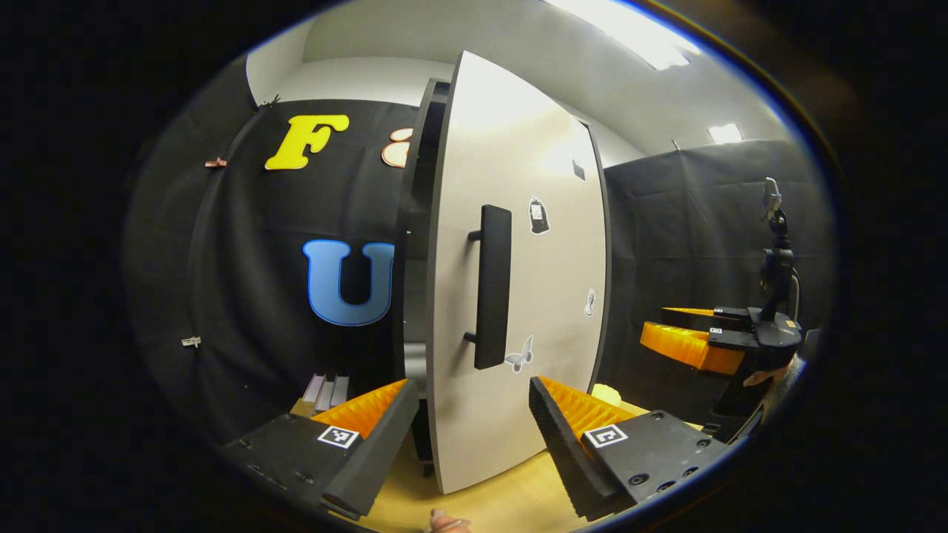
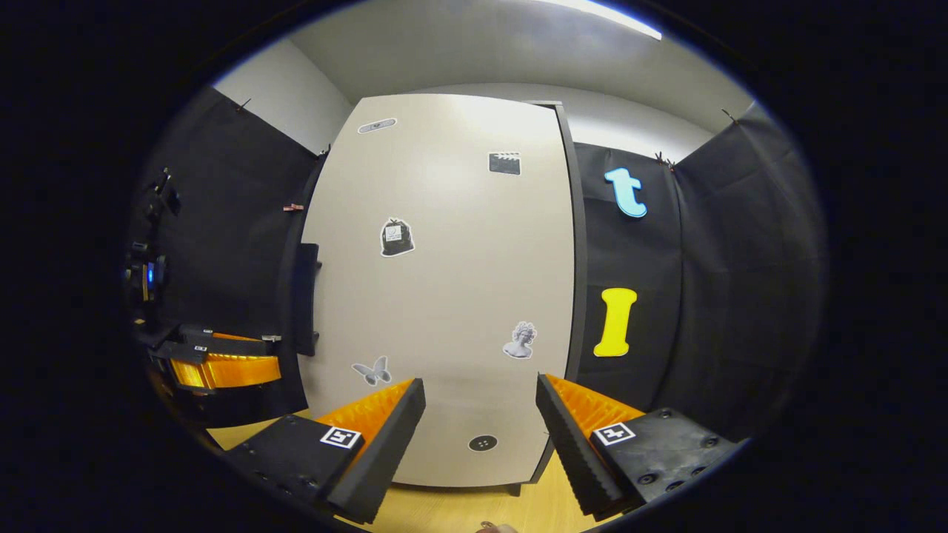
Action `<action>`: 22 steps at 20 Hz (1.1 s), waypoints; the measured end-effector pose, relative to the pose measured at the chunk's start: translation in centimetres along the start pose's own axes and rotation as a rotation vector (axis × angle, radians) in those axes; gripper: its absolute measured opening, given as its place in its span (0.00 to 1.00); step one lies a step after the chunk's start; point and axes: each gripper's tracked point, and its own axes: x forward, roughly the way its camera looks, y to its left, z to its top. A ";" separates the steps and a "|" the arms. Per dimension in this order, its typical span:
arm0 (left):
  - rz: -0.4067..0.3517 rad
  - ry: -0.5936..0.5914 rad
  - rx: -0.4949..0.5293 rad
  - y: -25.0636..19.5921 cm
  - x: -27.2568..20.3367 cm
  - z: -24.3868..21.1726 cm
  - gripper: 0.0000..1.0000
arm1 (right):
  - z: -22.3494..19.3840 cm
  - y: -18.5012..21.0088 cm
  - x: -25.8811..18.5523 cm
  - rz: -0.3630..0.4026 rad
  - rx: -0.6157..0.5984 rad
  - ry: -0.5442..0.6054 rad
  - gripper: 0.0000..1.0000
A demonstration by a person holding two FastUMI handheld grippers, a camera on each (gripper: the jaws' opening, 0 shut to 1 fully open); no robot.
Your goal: Open the cabinet door with the right hand, grasp the bottle in the cabinet with the left hand and place it on the coaster, then close the cabinet door with the right hand.
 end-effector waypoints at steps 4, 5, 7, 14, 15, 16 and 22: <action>-0.009 0.003 -0.012 -0.7 0.3 -0.3 0.95 | 0.3 -0.2 0.6 -0.003 -0.013 -0.019 0.98; -0.007 0.002 -0.004 -0.7 0.4 -0.3 0.95 | 0.1 -0.1 0.5 0.002 -0.003 -0.012 0.98; 0.003 0.008 0.009 -0.7 0.5 -0.5 0.95 | 0.2 0.0 0.4 0.003 -0.003 -0.015 0.98; 0.010 -0.001 -0.030 -0.6 1.3 -0.3 0.95 | 0.1 0.5 0.8 0.021 -0.015 -0.001 0.98; 0.014 -0.005 -0.030 -0.6 1.3 -0.3 0.95 | 0.3 0.7 0.8 0.025 -0.001 -0.005 0.97; 0.012 -0.010 -0.034 -0.7 1.4 -0.1 0.95 | 0.4 1.0 0.7 0.036 0.015 -0.004 0.98; 0.000 -0.014 -0.012 -1.4 1.7 0.0 0.95 | 0.2 1.3 0.9 0.030 -0.020 0.006 0.97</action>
